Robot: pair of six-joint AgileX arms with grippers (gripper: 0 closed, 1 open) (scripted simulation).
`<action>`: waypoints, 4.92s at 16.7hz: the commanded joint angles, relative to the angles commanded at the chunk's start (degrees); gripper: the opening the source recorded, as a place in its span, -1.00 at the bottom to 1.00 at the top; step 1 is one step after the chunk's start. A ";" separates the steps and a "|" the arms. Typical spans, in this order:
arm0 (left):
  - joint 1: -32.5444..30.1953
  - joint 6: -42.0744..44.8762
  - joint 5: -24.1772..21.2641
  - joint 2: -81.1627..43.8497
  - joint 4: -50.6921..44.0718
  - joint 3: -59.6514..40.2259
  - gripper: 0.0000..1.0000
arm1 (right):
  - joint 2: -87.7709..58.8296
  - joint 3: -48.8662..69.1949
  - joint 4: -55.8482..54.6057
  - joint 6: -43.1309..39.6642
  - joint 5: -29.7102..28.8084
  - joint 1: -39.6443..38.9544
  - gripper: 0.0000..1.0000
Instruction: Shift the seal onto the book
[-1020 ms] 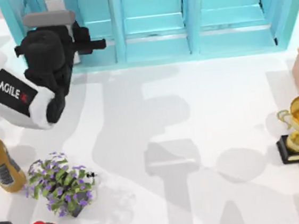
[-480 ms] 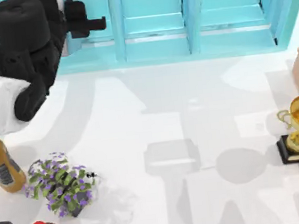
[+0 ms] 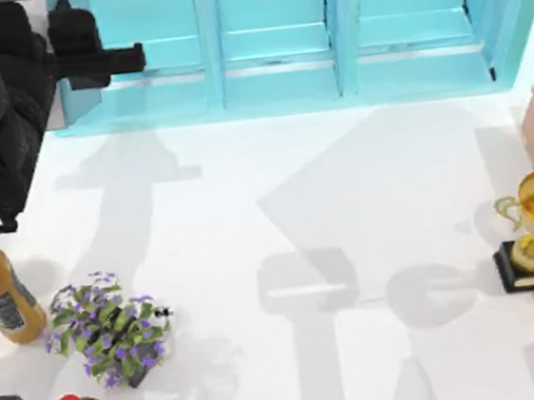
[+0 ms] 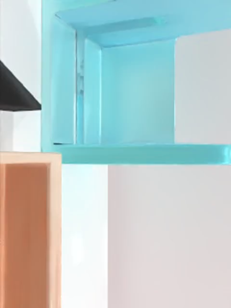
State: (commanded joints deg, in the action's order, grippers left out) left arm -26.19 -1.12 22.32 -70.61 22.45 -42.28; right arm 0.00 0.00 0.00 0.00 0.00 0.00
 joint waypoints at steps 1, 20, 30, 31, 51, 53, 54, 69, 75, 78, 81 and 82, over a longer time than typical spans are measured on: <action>-0.16 0.00 0.36 1.10 -0.58 0.32 -1.00 | 0.00 0.00 0.00 0.00 0.00 0.00 1.00; -20.86 -52.85 18.84 -20.82 -6.95 -12.47 -1.00 | 0.00 0.00 0.00 0.00 0.00 0.00 1.00; -39.24 -115.42 40.19 -40.06 -16.49 -22.25 -1.00 | 0.00 0.00 0.00 0.00 0.00 0.00 1.00; -40.34 -119.53 41.83 -41.30 -17.30 -22.79 -1.00 | 0.00 0.00 0.00 0.00 0.00 0.00 1.00; -43.93 -133.38 47.36 -45.12 -21.74 -23.88 -1.00 | 0.00 0.00 0.00 0.00 0.00 0.00 1.00; -43.86 -133.36 47.31 -46.42 -20.00 -23.23 -1.00 | 0.00 0.00 0.00 0.00 0.00 0.00 1.00; -43.89 -133.38 47.35 -47.23 -18.66 -22.88 -1.00 | 0.00 0.00 0.00 0.00 0.00 0.00 1.00; -43.93 -133.30 47.34 -49.07 -15.65 -21.97 0.36 | 0.00 0.00 0.00 0.00 0.00 0.00 1.00; -43.93 -133.30 47.34 -49.07 -15.65 -21.97 1.00 | 0.00 0.00 0.00 0.00 0.00 0.00 1.00; -43.93 -133.30 47.34 -49.07 -15.65 -21.97 1.00 | 0.00 0.00 0.00 0.00 0.00 0.00 1.00; -43.93 -133.30 47.34 -49.07 -15.65 -21.97 1.00 | 0.00 0.00 0.00 0.00 0.00 0.00 1.00; -43.95 -133.31 47.29 -49.13 -15.71 -21.86 1.00 | 0.00 0.00 0.00 0.00 0.00 0.00 1.00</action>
State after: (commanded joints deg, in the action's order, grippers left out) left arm -70.14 -134.43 69.61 -119.73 6.74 -64.13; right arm 0.00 0.00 0.00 0.00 0.00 0.00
